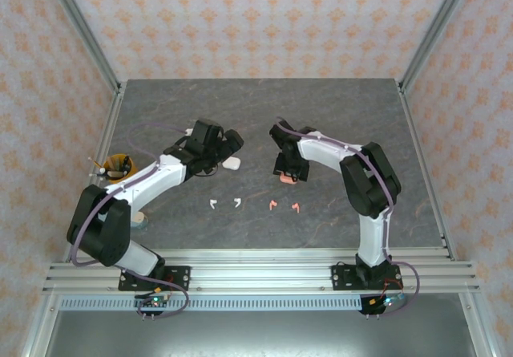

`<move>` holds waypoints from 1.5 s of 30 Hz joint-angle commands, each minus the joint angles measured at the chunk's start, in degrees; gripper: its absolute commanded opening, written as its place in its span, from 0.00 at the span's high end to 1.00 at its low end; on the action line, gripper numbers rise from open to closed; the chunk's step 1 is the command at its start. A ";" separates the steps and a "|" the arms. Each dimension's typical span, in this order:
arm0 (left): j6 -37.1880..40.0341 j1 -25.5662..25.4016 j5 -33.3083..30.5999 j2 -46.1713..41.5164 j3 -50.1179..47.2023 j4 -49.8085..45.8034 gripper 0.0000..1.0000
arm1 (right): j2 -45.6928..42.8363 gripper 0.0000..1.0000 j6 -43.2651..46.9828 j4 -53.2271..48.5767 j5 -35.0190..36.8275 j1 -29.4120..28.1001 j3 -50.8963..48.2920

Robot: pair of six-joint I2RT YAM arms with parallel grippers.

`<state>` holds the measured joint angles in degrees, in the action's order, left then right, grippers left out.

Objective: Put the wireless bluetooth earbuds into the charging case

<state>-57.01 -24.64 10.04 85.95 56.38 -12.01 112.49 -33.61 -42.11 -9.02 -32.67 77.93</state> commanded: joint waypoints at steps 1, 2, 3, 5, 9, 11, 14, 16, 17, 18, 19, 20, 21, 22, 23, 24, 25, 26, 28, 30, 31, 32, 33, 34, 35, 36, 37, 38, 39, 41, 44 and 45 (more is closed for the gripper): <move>1.99 -1.42 0.98 1.59 0.99 5.25 0.00 | -2.62 0.39 -3.68 -0.19 -0.21 0.75 0.00; 2.65 -1.84 1.05 2.03 0.84 6.18 0.00 | -2.78 0.40 -4.23 -0.05 -0.32 1.00 0.23; 3.37 -2.17 1.18 2.38 0.57 7.11 0.00 | -2.92 0.40 -4.83 0.13 -0.45 1.32 0.55; 4.45 -3.01 1.56 2.85 -0.59 10.43 0.00 | -3.10 0.40 -5.87 0.20 -0.59 2.03 1.22; 6.12 -4.98 2.22 3.96 -4.30 17.85 0.00 | -3.39 0.40 -8.51 0.92 -1.75 3.97 2.04; 6.56 -6.18 2.34 4.81 -6.21 21.54 0.00 | -3.37 0.40 -9.98 1.63 -2.68 4.85 2.25; 7.45 -8.34 2.07 6.63 -7.99 25.85 0.00 | -3.33 0.40 -12.59 2.68 -4.30 6.13 2.40; 8.11 -9.86 1.63 7.90 -8.31 27.83 0.00 | -3.33 0.40 -14.50 3.49 -5.32 6.85 2.39; 8.52 -10.68 1.33 8.50 -8.30 28.82 0.00 | -3.33 0.40 -15.58 3.97 -5.85 7.16 2.36; 8.84 -11.45 1.02 9.33 -8.14 29.50 0.00 | -3.23 0.40 -16.67 4.42 -6.37 7.50 2.35; 9.17 -12.01 0.74 9.96 -7.88 30.13 0.00 | -3.13 0.40 -17.59 4.73 -6.77 7.81 2.39; 9.41 -12.63 0.59 10.68 -7.59 30.81 0.00 | -3.15 0.40 -18.63 5.23 -7.34 8.09 2.38; 9.67 -13.09 0.55 11.42 -7.22 31.43 0.00 | -3.06 0.40 -19.60 5.63 -7.81 8.32 2.32; 9.80 -13.46 0.50 12.12 -6.86 32.01 0.00 | -3.06 0.40 -20.33 6.02 -8.15 8.56 2.33; 9.98 -13.74 0.59 12.95 -6.33 32.49 0.01 | -3.05 0.40 -21.14 6.44 -8.46 8.71 2.35; 10.21 -14.00 0.53 13.67 -5.91 33.02 0.01 | -3.00 0.40 -21.84 6.76 -8.85 8.81 2.40; 10.26 -14.18 0.50 14.34 -5.64 33.61 0.01 | -2.98 0.40 -22.43 7.04 -9.15 8.91 2.49; 10.21 -14.27 0.66 15.11 -5.49 34.56 0.02 | -2.99 0.40 -23.02 7.23 -9.39 9.02 2.65; 9.95 -14.29 1.02 16.53 -5.15 36.38 0.04 | -3.03 0.40 -24.03 7.71 -9.95 9.17 2.85; 9.65 -14.34 1.35 17.80 -4.71 38.26 0.07 | -3.15 0.40 -25.13 8.33 -10.81 9.26 3.15; 9.56 -14.31 1.57 18.46 -4.45 39.07 0.09 | -3.23 0.40 -25.55 8.59 -11.21 9.36 3.19; 9.35 -14.25 1.69 19.09 -4.07 39.77 0.10 | -3.27 0.40 -26.00 8.83 -11.52 9.37 3.18; 9.21 -14.29 1.78 19.78 -3.68 40.40 0.11 | -3.41 0.40 -26.37 9.01 -11.79 9.36 3.24; 8.99 -14.29 1.90 20.30 -3.40 41.13 0.13 | -3.58 0.40 -26.66 9.19 -12.03 9.36 3.21; 8.86 -14.34 2.08 20.94 -3.13 41.96 0.14 | -3.74 0.40 -26.92 9.37 -12.21 9.36 3.19; 8.68 -14.29 2.25 21.44 -2.70 42.52 0.14 | -3.92 0.40 -27.20 9.48 -12.44 9.36 3.19; 8.54 -14.25 2.42 21.96 -2.31 43.08 0.16 | -4.07 0.40 -27.45 9.50 -12.57 9.35 3.18; 8.44 -14.29 2.60 22.44 -1.95 43.59 0.17 | -4.24 0.40 -27.63 9.62 -12.75 9.34 3.18; 8.33 -14.29 2.79 22.77 -1.63 44.03 0.18 | -4.37 0.40 -27.74 9.65 -12.86 9.33 3.10; 8.00 -14.31 2.88 23.12 -1.04 44.70 0.20 | -4.62 0.40 -28.09 9.83 -13.19 9.37 2.97; 7.50 -14.29 3.14 25.20 -0.32 45.82 0.24 | -5.06 0.40 -28.83 10.53 -13.92 9.34 2.60; 7.30 -14.29 3.17 25.48 -0.24 46.24 0.25 | -5.20 0.40 -29.09 10.84 -14.11 9.32 2.41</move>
<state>-49.06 -38.63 13.08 109.97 54.61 30.68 110.02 -60.90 -32.49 -22.31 -23.68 79.64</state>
